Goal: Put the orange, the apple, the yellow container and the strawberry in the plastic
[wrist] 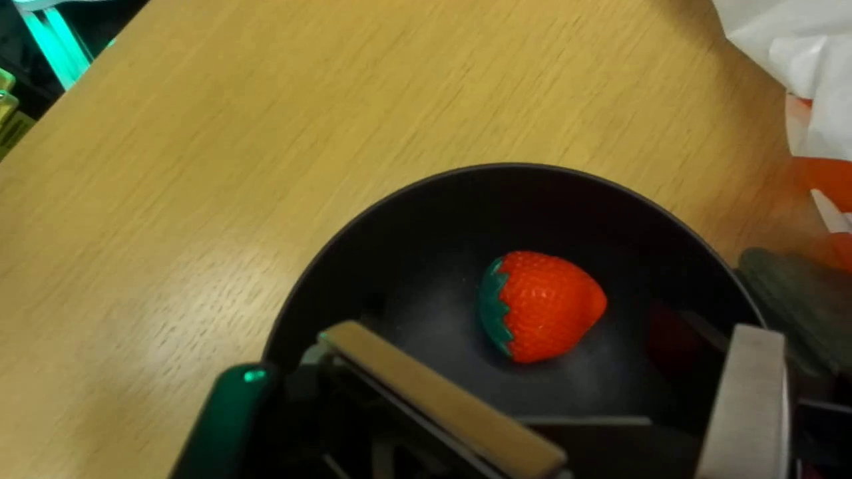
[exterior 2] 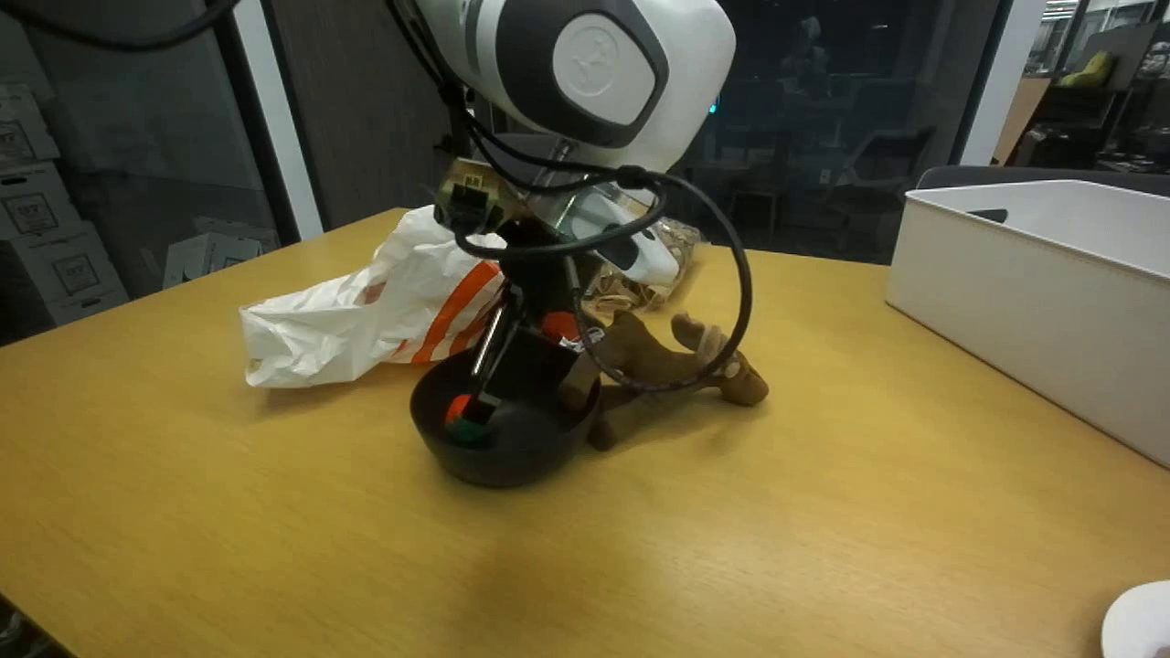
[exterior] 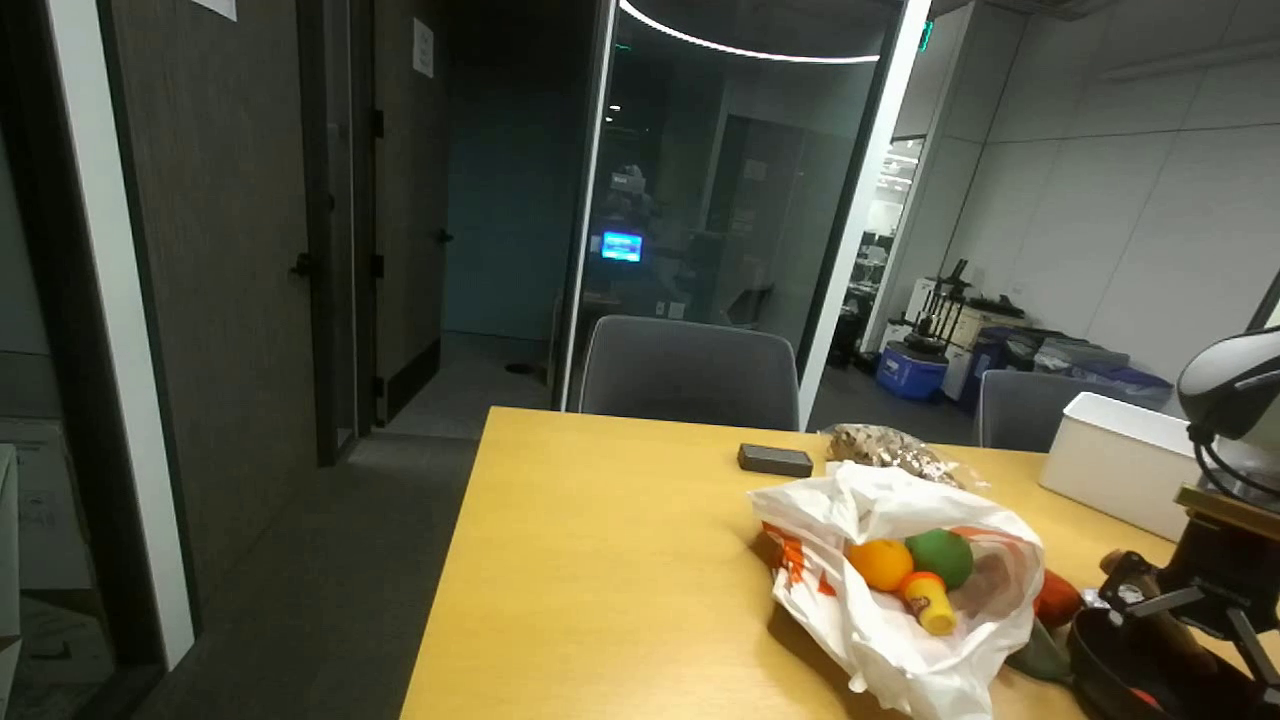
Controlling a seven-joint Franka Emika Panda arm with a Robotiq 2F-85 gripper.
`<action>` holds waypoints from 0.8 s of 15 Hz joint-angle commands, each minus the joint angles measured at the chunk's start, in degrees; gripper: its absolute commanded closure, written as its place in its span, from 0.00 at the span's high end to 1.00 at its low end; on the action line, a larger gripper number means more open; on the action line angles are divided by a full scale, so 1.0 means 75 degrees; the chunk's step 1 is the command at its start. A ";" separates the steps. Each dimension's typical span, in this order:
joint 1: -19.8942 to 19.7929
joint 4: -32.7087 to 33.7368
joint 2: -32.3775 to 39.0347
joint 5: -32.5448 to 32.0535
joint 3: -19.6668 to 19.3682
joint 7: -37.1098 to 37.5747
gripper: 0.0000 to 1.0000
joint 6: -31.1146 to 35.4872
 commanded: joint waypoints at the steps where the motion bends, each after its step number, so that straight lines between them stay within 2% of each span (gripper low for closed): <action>1: 0.0144 -0.0278 -0.0030 0.0527 0.0163 0.0192 1.00 0.0646; 5: 0.0176 -0.0439 0.0178 0.0851 0.0226 0.0215 1.00 0.1176; 11: 0.0026 -0.0552 0.0394 0.1095 0.0078 0.0246 1.00 0.1469; 12: 0.0027 -0.0553 0.0430 0.1110 0.0090 0.0241 0.75 0.1481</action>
